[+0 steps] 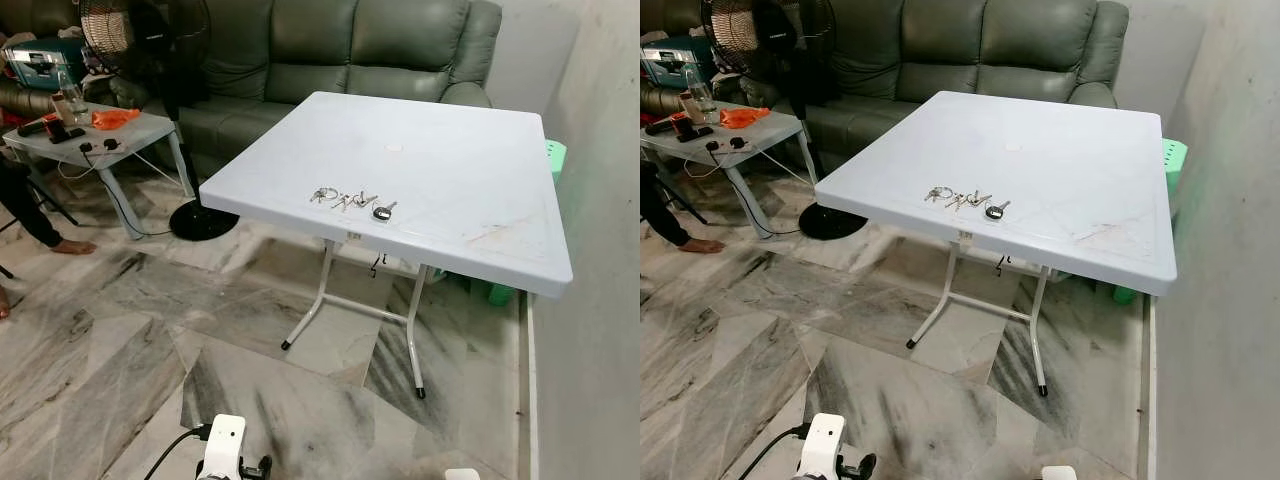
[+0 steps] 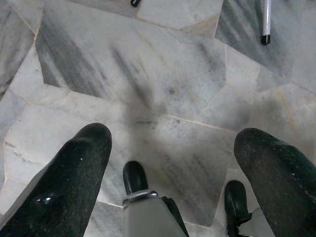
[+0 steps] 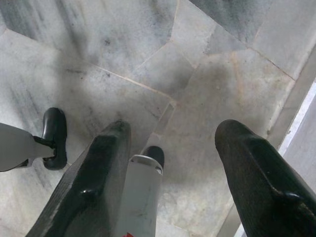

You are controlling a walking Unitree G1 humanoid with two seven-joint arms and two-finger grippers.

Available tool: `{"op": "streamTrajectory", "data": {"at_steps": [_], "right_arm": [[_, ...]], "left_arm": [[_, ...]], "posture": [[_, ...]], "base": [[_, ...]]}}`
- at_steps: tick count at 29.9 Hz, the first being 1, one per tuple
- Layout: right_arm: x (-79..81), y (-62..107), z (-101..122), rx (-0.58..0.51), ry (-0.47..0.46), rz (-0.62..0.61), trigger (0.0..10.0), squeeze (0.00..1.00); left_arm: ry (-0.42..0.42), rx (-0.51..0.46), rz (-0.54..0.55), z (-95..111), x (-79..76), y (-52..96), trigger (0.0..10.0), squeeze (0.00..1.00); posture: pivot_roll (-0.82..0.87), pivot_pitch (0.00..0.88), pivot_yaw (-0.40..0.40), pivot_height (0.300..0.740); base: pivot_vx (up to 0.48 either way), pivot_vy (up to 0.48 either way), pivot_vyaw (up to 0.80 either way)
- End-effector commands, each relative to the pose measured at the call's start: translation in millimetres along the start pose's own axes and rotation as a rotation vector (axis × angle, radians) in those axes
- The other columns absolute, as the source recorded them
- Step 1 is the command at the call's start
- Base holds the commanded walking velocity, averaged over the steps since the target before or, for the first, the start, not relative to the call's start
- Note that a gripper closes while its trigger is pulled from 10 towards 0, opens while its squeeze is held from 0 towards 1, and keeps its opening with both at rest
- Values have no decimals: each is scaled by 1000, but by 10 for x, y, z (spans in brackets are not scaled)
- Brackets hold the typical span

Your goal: Hang keys on a hook

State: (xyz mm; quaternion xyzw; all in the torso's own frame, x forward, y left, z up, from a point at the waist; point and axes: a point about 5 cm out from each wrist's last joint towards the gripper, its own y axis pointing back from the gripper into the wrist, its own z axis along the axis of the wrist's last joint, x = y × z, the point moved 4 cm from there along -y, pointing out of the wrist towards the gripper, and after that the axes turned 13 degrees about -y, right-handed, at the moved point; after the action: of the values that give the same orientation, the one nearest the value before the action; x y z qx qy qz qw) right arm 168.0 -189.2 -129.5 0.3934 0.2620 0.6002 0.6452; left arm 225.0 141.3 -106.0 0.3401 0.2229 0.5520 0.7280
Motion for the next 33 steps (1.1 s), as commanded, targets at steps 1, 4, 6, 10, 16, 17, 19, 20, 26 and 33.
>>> {"op": "streamTrajectory", "data": {"at_steps": [1,4,6,10,16,17,19,20,26,33], "right_arm": [[5,-2,5,-2,-6,0,10000,0],[3,-1,7,-4,-8,0,10000,0],[2,-1,7,-4,-6,0,10000,0],[-1,-2,14,-6,-6,-2,10000,0],[-5,-4,38,-17,-10,-3,10000,0],[-6,-4,45,-21,-15,-4,10000,0],[-10,-5,55,-25,-20,-5,10000,0],[-12,-5,59,-26,-21,-7,10000,0],[-19,-5,67,-30,-26,-12,10000,0],[9,-21,126,-47,-33,-8,10000,0]], "left_arm": [[29,-2,6,-15,35,9,10000,0],[33,-6,8,-7,45,9,10000,0],[34,0,11,-11,52,9,10000,0],[-4,-7,19,13,69,6,10000,0],[-2,-10,14,23,64,4,10000,0],[-4,-12,14,24,64,4,10000,0],[-5,-11,17,26,68,4,10000,0],[-5,-12,18,27,71,4,10000,0],[3,-12,27,23,79,6,10000,0],[-5,-21,27,65,74,-5,10000,0]], "posture": [[-53,0,16,740],[-53,0,16,740],[-53,0,16,740],[-55,0,15,740],[-57,0,15,740],[-57,0,15,740],[-59,0,17,740],[-59,0,17,740],[-59,0,19,740],[-59,0,19,740]], "base": [[0,0,0],[0,215,0],[0,480,0],[0,227,0],[0,0,0],[0,0,0],[0,0,0],[0,0,0],[0,0,0],[0,0,0]]}}
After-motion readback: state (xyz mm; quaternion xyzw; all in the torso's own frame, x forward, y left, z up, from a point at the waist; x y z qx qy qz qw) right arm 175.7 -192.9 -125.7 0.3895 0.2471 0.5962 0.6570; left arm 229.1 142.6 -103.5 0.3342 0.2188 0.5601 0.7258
